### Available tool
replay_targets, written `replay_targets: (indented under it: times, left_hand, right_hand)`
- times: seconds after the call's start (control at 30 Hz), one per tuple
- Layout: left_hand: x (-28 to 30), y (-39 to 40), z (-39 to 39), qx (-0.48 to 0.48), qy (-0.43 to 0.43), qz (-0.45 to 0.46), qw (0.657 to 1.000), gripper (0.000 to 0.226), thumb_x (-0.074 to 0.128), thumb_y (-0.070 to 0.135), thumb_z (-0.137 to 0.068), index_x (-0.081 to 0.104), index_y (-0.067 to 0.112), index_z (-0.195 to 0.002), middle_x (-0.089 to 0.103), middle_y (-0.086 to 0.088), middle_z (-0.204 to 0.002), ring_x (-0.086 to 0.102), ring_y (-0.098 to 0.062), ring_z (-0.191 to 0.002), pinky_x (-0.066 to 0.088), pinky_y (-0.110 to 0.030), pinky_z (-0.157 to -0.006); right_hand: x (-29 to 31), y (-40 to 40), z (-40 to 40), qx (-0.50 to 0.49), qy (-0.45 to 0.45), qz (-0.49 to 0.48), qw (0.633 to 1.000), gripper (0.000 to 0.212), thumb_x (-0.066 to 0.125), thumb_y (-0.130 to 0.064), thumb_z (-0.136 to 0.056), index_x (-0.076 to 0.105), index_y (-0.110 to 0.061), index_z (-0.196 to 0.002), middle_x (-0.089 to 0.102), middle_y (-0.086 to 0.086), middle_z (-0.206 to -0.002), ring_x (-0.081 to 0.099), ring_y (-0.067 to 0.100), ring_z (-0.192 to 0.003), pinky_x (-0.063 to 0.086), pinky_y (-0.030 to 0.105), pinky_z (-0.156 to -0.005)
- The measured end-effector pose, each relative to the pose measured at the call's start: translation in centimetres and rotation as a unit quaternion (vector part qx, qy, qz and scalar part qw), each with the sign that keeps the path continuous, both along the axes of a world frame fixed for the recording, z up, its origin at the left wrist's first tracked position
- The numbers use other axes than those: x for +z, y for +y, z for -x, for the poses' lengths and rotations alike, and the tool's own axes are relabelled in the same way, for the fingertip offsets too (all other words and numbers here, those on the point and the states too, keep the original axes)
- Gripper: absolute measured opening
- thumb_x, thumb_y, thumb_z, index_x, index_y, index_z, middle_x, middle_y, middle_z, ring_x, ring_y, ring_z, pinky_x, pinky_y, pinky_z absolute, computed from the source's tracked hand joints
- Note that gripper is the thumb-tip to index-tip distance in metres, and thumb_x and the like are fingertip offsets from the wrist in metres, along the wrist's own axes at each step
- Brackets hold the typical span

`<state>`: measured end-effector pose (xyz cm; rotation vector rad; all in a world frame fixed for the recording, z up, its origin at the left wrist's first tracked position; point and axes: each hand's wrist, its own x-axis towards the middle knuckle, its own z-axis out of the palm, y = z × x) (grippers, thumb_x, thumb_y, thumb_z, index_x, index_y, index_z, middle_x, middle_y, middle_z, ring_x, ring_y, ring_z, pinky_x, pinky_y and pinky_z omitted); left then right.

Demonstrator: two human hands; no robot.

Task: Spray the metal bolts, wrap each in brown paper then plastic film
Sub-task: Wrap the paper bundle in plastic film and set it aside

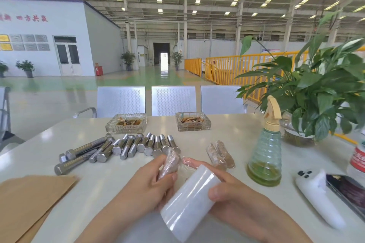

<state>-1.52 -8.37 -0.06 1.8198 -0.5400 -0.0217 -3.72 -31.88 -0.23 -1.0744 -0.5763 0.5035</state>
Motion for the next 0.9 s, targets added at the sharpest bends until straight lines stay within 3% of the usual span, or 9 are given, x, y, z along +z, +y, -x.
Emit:
replay_targets:
  times: [0.13, 0.2, 0.3, 0.47, 0.53, 0.63, 0.73, 0.83, 0.9]
  left_hand:
    - [-0.9, -0.4, 0.0, -0.032, 0.047, -0.067, 0.996, 0.033, 0.047, 0.026, -0.108, 0.062, 0.006, -0.087, 0.055, -0.013, -0.072, 0.048, -0.022, -0.061, 0.041, -0.028, -0.055]
    - [-1.2, -0.4, 0.2, -0.045, 0.134, -0.006, 0.99, 0.048, 0.039, 0.023, -0.109, 0.065, 0.006, -0.073, 0.055, -0.015, -0.07, 0.048, -0.023, -0.062, 0.04, -0.029, -0.056]
    - [0.3, 0.2, -0.4, -0.067, 0.139, 0.073, 0.985, 0.036, 0.05, 0.029, -0.108, 0.071, 0.009, -0.087, 0.065, -0.011, -0.081, 0.057, -0.022, -0.076, 0.045, -0.027, -0.065]
    - [-0.2, 0.5, -1.3, -0.007, 0.015, 0.004, 1.0, 0.041, 0.073, 0.04, -0.087, 0.058, 0.002, -0.081, 0.047, -0.008, -0.07, 0.04, -0.02, -0.066, 0.029, -0.03, -0.059]
    - [-0.2, -0.1, -1.2, 0.048, -0.031, 0.011, 0.998, 0.036, 0.075, 0.041, -0.082, 0.055, 0.014, -0.071, 0.04, -0.001, -0.064, 0.037, -0.015, -0.059, 0.027, -0.026, -0.052]
    - [-0.4, -0.9, -0.9, 0.067, -0.084, 0.029, 0.994, 0.026, 0.07, 0.039, -0.089, 0.061, 0.014, -0.085, 0.054, -0.003, -0.071, 0.05, -0.012, -0.067, 0.04, -0.033, -0.064]
    - [-0.9, -1.7, -0.7, 0.048, -0.088, 0.014, 0.995, 0.018, 0.058, 0.031, -0.104, 0.064, 0.016, -0.098, 0.067, 0.004, -0.082, 0.059, -0.006, -0.077, 0.048, -0.029, -0.073]
    - [-1.1, -1.6, -0.6, 0.046, -0.065, 0.001, 0.997, 0.018, 0.053, 0.029, -0.105, 0.063, 0.017, -0.096, 0.069, 0.011, -0.076, 0.061, -0.003, -0.07, 0.048, -0.016, -0.064]
    - [-1.0, -1.7, -0.8, 0.049, -0.019, 0.013, 0.999, 0.018, 0.054, 0.024, -0.105, 0.059, 0.01, -0.095, 0.066, 0.006, -0.069, 0.059, -0.012, -0.062, 0.049, -0.021, -0.057]
  right_hand:
    - [-0.2, 0.2, -0.1, 0.011, -0.017, 0.0, 1.0, 0.068, 0.06, -0.005, -0.09, 0.041, -0.013, -0.156, 0.04, 0.026, -0.156, 0.034, 0.04, -0.146, 0.012, 0.058, -0.126]
    - [0.0, 0.1, -0.2, 0.019, -0.007, -0.013, 1.0, 0.068, 0.064, -0.005, -0.088, 0.045, -0.011, -0.153, 0.042, 0.027, -0.156, 0.034, 0.043, -0.148, 0.018, 0.058, -0.125]
    - [-0.3, -0.5, -0.2, 0.004, 0.02, -0.027, 0.999, 0.068, 0.076, -0.009, -0.079, 0.058, -0.014, -0.144, 0.049, 0.026, -0.152, 0.045, 0.04, -0.143, 0.028, 0.052, -0.123]
    - [-0.3, 0.4, -0.4, -0.056, 0.037, -0.027, 0.997, 0.059, 0.075, -0.014, -0.078, 0.066, -0.015, -0.135, 0.061, 0.021, -0.14, 0.056, 0.038, -0.133, 0.04, 0.048, -0.117]
    - [-0.2, 1.0, -0.4, -0.07, 0.029, -0.019, 0.997, 0.054, 0.068, -0.017, -0.084, 0.063, -0.006, -0.136, 0.062, 0.023, -0.137, 0.055, 0.039, -0.132, 0.036, 0.051, -0.117]
    - [-0.3, 1.7, -0.5, -0.079, 0.05, -0.026, 0.995, 0.066, 0.065, -0.019, -0.086, 0.047, 0.009, -0.144, 0.053, 0.029, -0.145, 0.044, 0.045, -0.141, 0.027, 0.057, -0.123]
    - [-0.5, 2.1, -0.5, -0.092, 0.06, -0.045, 0.993, 0.071, 0.067, -0.024, -0.083, 0.048, 0.007, -0.144, 0.055, 0.026, -0.145, 0.043, 0.042, -0.143, 0.025, 0.056, -0.124]
    - [-0.5, 2.2, -0.2, -0.08, 0.071, -0.043, 0.993, 0.066, 0.061, -0.027, -0.089, 0.047, 0.004, -0.146, 0.051, 0.026, -0.149, 0.038, 0.044, -0.146, 0.02, 0.058, -0.125]
    - [-0.6, 2.1, 0.0, -0.074, 0.076, -0.043, 0.993, 0.06, 0.055, -0.027, -0.094, 0.047, 0.001, -0.146, 0.049, 0.026, -0.151, 0.039, 0.044, -0.146, 0.017, 0.06, -0.125]
